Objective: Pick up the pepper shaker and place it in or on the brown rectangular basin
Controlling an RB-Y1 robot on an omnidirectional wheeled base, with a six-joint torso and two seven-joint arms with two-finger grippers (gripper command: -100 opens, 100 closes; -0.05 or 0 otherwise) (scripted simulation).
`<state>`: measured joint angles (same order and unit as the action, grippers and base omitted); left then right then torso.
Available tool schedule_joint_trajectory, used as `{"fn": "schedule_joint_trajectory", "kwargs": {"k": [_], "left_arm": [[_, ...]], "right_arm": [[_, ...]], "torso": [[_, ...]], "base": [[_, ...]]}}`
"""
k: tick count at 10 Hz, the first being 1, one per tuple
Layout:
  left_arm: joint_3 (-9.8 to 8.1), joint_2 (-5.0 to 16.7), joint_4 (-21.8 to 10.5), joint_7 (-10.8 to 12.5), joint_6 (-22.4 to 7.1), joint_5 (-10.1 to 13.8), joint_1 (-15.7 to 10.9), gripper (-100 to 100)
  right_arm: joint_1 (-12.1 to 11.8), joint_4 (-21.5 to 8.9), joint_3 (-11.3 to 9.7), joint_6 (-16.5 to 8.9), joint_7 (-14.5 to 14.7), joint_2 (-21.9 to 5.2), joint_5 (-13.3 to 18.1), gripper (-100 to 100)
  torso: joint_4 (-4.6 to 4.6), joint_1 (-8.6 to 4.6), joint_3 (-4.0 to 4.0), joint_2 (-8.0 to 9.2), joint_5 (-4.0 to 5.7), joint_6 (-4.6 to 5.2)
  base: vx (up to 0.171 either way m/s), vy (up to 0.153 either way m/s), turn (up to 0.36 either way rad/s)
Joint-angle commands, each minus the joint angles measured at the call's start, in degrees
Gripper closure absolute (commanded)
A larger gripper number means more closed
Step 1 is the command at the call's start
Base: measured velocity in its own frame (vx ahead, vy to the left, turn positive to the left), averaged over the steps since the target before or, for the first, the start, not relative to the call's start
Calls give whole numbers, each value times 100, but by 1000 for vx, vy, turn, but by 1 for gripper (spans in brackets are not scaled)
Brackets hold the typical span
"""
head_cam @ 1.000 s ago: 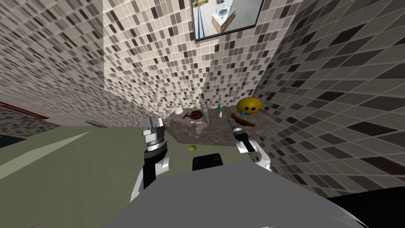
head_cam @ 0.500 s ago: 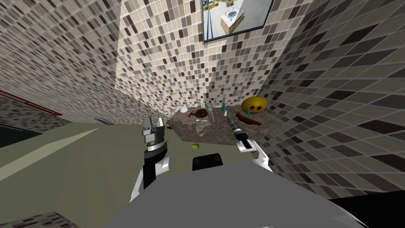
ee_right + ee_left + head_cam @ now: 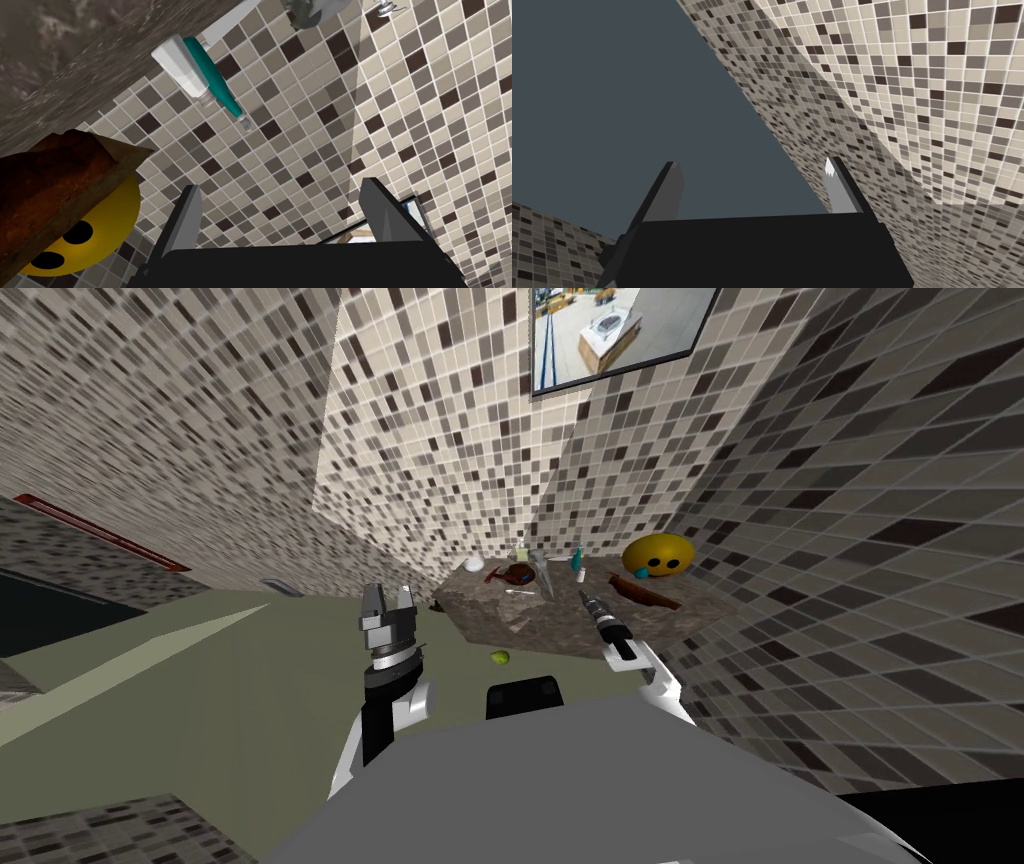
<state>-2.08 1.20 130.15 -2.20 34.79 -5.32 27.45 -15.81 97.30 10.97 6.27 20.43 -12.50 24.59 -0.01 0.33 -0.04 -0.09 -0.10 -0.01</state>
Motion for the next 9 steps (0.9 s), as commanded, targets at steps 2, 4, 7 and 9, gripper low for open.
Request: {"fn": "schedule_joint_trajectory", "kwargs": {"k": [2,4,7,9], "left_arm": [[0,0,0,0,0,0,0,0],[0,0,0,0,0,0,1,0],[-1,1,0,0,0,0,1,0],[-1,1,0,0,0,0,1,0]], "right_arm": [[166,-470,300,-268,373,-43,267,-100],[278,-785,535,-442,626,-97,446,-100],[380,-1073,770,-599,860,-170,605,-100],[474,-1331,994,-738,1073,-259,743,-100]], "torso": [[-1,-4,-3,-5,1,1],[-3,-14,-9,-16,2,1],[-3,-28,-6,-11,6,2],[-5,-35,-14,-25,7,1]], "base": [[52,81,103],[74,51,106],[60,20,78],[107,-8,113]]}}
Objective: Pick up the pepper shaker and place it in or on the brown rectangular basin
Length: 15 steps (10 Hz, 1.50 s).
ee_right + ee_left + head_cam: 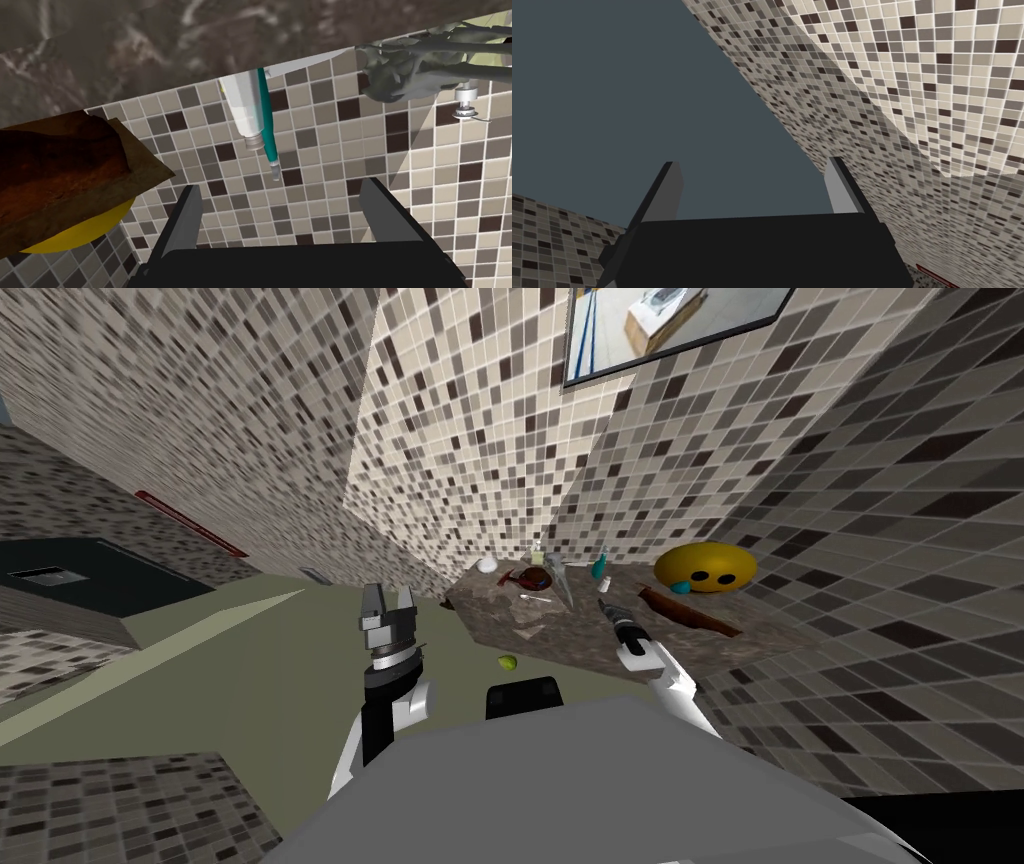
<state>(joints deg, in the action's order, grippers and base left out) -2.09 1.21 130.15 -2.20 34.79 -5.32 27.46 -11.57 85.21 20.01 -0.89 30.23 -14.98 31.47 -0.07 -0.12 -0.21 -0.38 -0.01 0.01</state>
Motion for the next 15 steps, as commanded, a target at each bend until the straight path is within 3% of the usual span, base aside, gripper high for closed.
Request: {"fn": "schedule_joint_trajectory", "kwargs": {"k": [1,3,7,8,9,10,11,15], "left_arm": [[0,0,0,0,0,0,0,0],[0,0,0,0,0,0,0,0],[-1,1,0,0,0,0,1,0],[-1,1,0,0,0,0,1,0],[0,0,0,0,0,0,0,0],[0,0,0,0,0,0,0,0],[0,0,0,0,0,0,-1,0],[0,0,0,0,0,0,-1,0]], "right_arm": [[94,-237,195,-83,190,-59,117,-100],[215,-527,473,-238,443,-197,274,-100],[388,-806,788,-393,729,-378,448,-100],[398,-847,789,-305,697,-325,454,-100],[404,-851,797,-310,713,-332,458,0],[404,-850,796,-309,711,-332,457,-100],[405,-850,796,-309,711,-332,457,100],[405,-850,796,-309,711,-332,457,100]], "torso": [[0,0,0,0,0,0],[-2,-5,-5,-9,2,-1],[-3,-16,-9,-17,4,0],[-5,-15,-14,-24,4,-1],[-2,-1,-1,2,2,3],[4,9,13,25,0,3],[6,13,19,34,-2,3],[8,16,23,42,-2,3]], "base": [[113,-46,104],[147,-34,154],[153,-59,118],[76,-33,33],[14,-7,-3],[7,-3,2],[0,0,0],[0,0,0]]}}
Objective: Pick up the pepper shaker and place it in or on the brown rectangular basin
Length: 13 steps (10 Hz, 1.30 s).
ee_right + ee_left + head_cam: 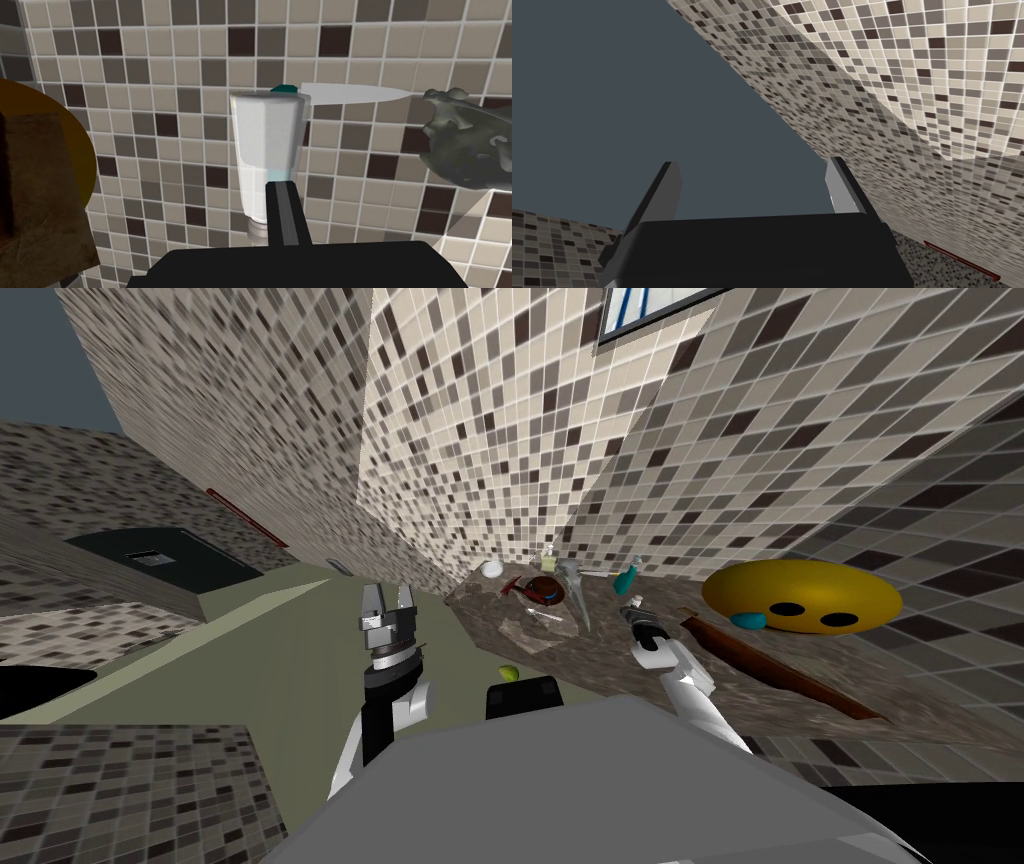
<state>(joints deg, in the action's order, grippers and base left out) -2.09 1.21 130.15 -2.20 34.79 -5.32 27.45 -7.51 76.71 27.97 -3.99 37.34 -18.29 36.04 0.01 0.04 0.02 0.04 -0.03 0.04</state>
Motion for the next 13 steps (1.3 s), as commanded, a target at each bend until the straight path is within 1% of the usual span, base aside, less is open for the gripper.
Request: {"fn": "schedule_joint_trajectory", "kwargs": {"k": [1,2,3,5,6,7,10,12,13], "left_arm": [[0,0,0,0,0,0,0,0],[0,0,0,0,0,0,0,0],[0,-1,0,0,0,0,0,0],[1,-2,0,0,0,0,-1,0],[1,-1,0,0,0,0,-1,0],[1,-1,0,0,0,0,0,0],[1,-1,0,0,0,0,0,0],[1,-1,0,0,0,0,0,0],[1,-1,0,0,0,0,0,0]], "right_arm": [[0,0,0,0,0,0,0,0],[-27,0,16,-162,39,-12,82,-100],[-33,9,13,-319,80,-23,169,-100],[-31,19,7,-507,127,-37,271,-100],[-28,24,4,-607,151,-46,323,-100],[-19,37,2,-811,200,-65,425,-100],[-1,62,9,-1105,270,-101,563,-100],[11,84,20,-1275,311,-127,640,-100],[23,105,36,-1417,343,-154,699,-100]], "torso": [[0,0,0,0,0,0],[0,0,0,0,0,0],[1,20,5,10,-3,2],[3,61,8,14,-12,-1],[3,61,8,14,-14,-1],[2,51,3,5,-12,-1],[-1,57,-2,-4,-13,-1],[-1,37,-4,-6,-9,-1],[-1,28,-3,-5,-7,-1]], "base": [[0,0,0],[-33,64,-36],[-32,125,-45],[-37,164,-11],[-2,123,-3],[29,128,3],[13,138,0],[14,78,1],[14,72,-2]]}}
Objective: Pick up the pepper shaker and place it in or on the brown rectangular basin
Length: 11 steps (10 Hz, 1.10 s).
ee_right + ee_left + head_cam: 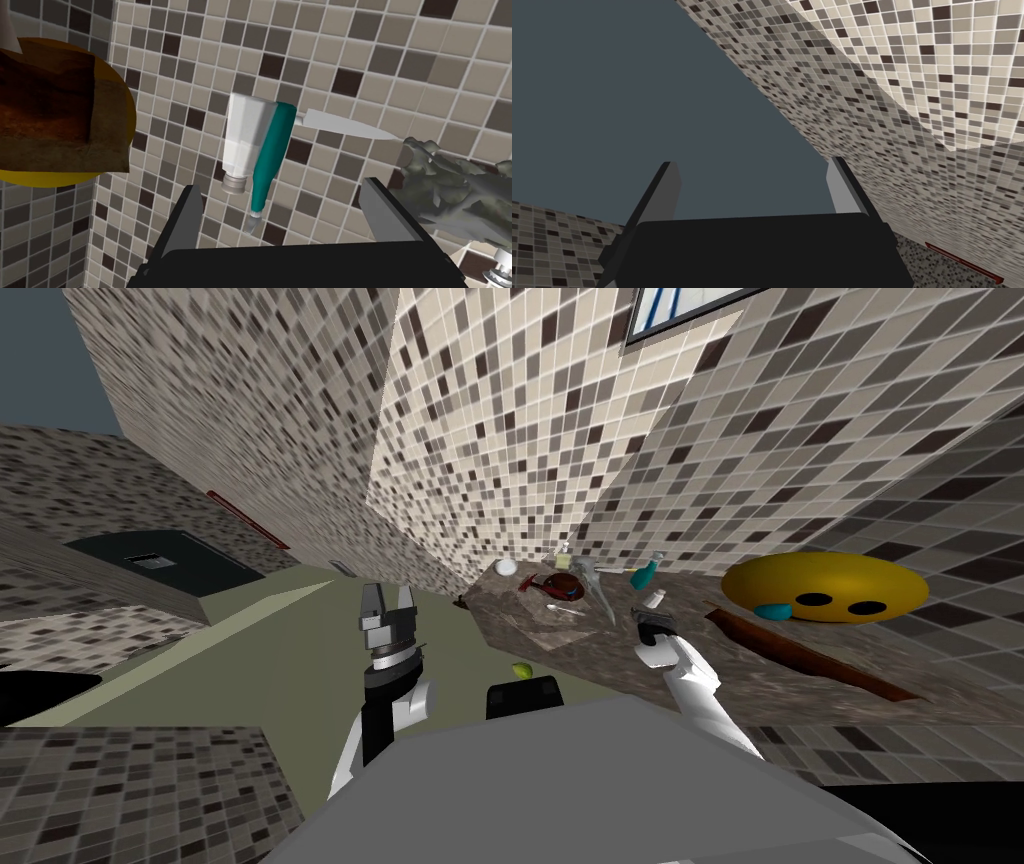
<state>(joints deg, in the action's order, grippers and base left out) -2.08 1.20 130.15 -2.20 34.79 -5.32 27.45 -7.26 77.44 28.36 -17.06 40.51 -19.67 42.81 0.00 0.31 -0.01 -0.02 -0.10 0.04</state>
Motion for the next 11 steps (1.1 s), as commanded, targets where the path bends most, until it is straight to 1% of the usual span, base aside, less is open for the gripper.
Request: {"fn": "schedule_joint_trajectory", "kwargs": {"k": [1,3,4,7,9,10,11], "left_arm": [[0,0,0,0,0,0,0,0],[0,0,0,0,0,0,0,0],[0,0,0,0,0,0,0,0],[-2,2,0,0,0,0,1,0],[-2,2,0,0,0,0,0,0],[-2,2,0,0,0,0,1,0],[-2,2,0,0,0,0,1,0]], "right_arm": [[4,39,5,-170,37,-29,43,-100],[61,-1,52,-385,17,-98,36,-100],[123,-99,113,-414,-70,-146,-112,-100],[230,-225,290,-327,-231,-236,-465,-100],[298,-269,401,-221,-325,-285,-691,-100],[330,-281,436,-174,-359,-303,-773,-100],[307,-270,403,-215,-330,-304,-731,-100]], "torso": [[0,0,0,0,0,0],[-1,-2,-2,-3,0,0],[-1,-8,-4,-7,1,1],[-4,-76,-10,-18,16,1],[-1,-81,-3,-4,18,1],[-3,-80,-8,-14,18,0],[-4,-70,-11,-19,16,-1]], "base": [[17,74,-6],[29,60,-19],[52,-8,-28],[48,-117,1],[38,-130,18],[68,-99,45],[9,-30,39]]}}
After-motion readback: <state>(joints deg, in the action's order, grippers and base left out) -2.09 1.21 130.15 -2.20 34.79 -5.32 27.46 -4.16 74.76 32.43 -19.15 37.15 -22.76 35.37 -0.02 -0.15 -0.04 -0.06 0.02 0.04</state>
